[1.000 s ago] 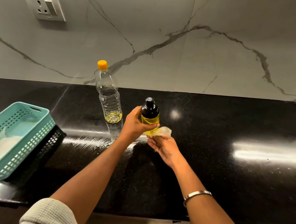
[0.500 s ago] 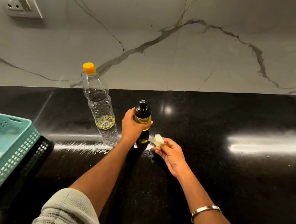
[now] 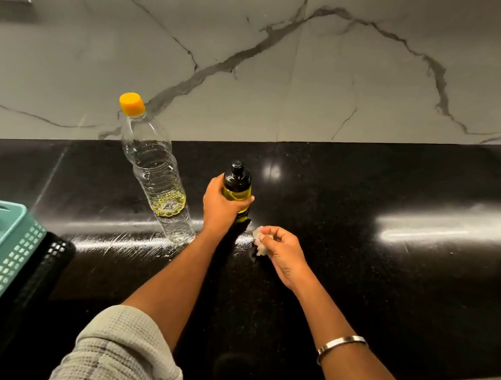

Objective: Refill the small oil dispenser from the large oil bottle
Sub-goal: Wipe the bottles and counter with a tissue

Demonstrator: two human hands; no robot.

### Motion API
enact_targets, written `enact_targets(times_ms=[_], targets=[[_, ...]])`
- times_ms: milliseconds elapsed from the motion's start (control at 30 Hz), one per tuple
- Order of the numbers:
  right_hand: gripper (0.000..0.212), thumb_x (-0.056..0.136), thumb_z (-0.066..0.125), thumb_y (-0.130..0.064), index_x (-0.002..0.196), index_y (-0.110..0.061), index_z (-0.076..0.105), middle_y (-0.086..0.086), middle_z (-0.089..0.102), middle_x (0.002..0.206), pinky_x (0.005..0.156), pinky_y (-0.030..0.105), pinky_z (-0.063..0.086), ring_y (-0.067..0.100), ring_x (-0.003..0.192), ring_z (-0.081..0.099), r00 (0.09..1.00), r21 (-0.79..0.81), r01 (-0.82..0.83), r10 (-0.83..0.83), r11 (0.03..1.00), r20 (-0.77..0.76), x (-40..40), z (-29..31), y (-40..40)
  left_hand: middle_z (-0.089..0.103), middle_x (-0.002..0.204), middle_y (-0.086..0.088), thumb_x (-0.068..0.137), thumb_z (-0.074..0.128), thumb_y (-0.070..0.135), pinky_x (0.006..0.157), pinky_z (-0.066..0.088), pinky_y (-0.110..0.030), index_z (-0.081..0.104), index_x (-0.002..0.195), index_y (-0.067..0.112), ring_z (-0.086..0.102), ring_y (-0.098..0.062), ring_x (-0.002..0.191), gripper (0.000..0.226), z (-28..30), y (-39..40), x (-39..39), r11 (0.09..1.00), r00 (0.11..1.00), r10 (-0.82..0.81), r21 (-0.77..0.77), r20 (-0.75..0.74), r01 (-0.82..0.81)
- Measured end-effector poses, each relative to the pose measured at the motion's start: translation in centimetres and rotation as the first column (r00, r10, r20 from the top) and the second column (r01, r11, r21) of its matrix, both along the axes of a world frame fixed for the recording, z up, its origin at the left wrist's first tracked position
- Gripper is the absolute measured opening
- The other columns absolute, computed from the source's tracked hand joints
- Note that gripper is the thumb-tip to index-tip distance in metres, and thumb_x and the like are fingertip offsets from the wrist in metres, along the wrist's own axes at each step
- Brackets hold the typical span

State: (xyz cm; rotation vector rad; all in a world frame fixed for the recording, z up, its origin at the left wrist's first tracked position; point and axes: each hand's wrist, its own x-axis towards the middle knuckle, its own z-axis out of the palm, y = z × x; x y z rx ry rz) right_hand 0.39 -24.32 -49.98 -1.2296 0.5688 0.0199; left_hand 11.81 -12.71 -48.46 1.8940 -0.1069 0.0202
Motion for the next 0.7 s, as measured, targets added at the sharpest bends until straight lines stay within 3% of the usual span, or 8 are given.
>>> enact_targets(times_ms=[200, 300, 400, 567, 633, 700], targets=[[0.025, 0.091, 0.058, 0.003, 0.109, -0.013, 0.051, 0.015, 0.068, 0.111, 0.078, 0.031, 0.054, 0.021, 0.085, 0.067, 1.000, 0.045, 0.023, -0.023, 0.999, 0.006, 0.3, -0.4, -0.3, 0.056, 0.107, 0.011, 0.063, 0.088, 0.023, 0.089, 0.044, -0.025, 0.054, 0.106, 0.030, 0.053, -0.005, 0.100, 0.056, -0.4, 0.1, 0.5, 1.000, 1.000, -0.008, 0.004, 0.015, 0.008], [0.025, 0.092, 0.056, -0.001, 0.111, -0.015, 0.046, 0.014, 0.067, 0.113, 0.087, 0.041, 0.055, 0.025, 0.094, 0.069, 0.999, -0.016, 0.035, -0.036, 0.999, -0.009, 0.5, -1.1, -0.6, 0.056, 0.108, 0.008, 0.062, 0.089, 0.026, 0.090, 0.046, -0.026, 0.056, 0.109, 0.026, 0.054, -0.007, 0.102, 0.057, -0.8, 0.1, 0.7, 1.000, 1.000, -0.003, 0.010, 0.021, 0.003], [0.023, 0.088, 0.065, -0.007, 0.104, -0.019, 0.055, 0.011, 0.068, 0.112, 0.096, 0.044, 0.052, 0.024, 0.102, 0.068, 0.999, -0.150, 0.035, -0.040, 0.988, -0.030, 0.6, -1.3, -0.6, 0.055, 0.108, 0.010, 0.062, 0.089, 0.025, 0.089, 0.044, -0.024, 0.053, 0.107, 0.030, 0.053, -0.005, 0.101, 0.058, -0.8, 0.0, 0.7, 1.000, 0.999, -0.005, 0.003, 0.034, 0.005], [0.020, 0.087, 0.067, -0.009, 0.102, -0.021, 0.069, 0.003, 0.070, 0.106, 0.089, 0.030, 0.053, 0.017, 0.100, 0.066, 1.000, -0.366, -0.017, 0.014, 0.931, -0.012, 0.3, -0.4, -0.9, 0.051, 0.115, 0.010, 0.062, 0.089, 0.025, 0.096, 0.044, -0.029, 0.052, 0.117, 0.026, 0.050, -0.006, 0.107, 0.067, -0.8, 0.0, 0.6, 1.000, 1.000, -0.021, 0.010, 0.018, 0.021], [0.024, 0.088, 0.066, -0.011, 0.111, -0.019, 0.070, 0.001, 0.069, 0.110, 0.093, 0.031, 0.052, 0.015, 0.102, 0.065, 0.998, -0.493, -0.062, 0.048, 0.868, -0.040, 0.4, -0.2, -1.0, 0.048, 0.127, 0.006, 0.059, 0.090, 0.027, 0.104, 0.041, -0.035, 0.046, 0.131, 0.021, 0.046, -0.011, 0.119, 0.085, -0.8, 0.1, 0.5, 0.999, 0.999, -0.030, 0.031, -0.015, 0.030], [0.030, 0.092, 0.062, -0.014, 0.121, -0.016, 0.066, 0.001, 0.064, 0.117, 0.097, 0.024, 0.046, 0.013, 0.108, 0.060, 0.993, -0.670, -0.114, 0.078, 0.733, -0.084, 0.5, -0.1, -0.9, 0.039, 0.142, 0.000, 0.057, 0.091, 0.032, 0.111, 0.034, -0.039, 0.028, 0.147, 0.019, 0.037, -0.017, 0.133, 0.111, -1.0, 0.3, 0.2, 0.997, 0.997, -0.033, 0.066, -0.076, 0.038]])
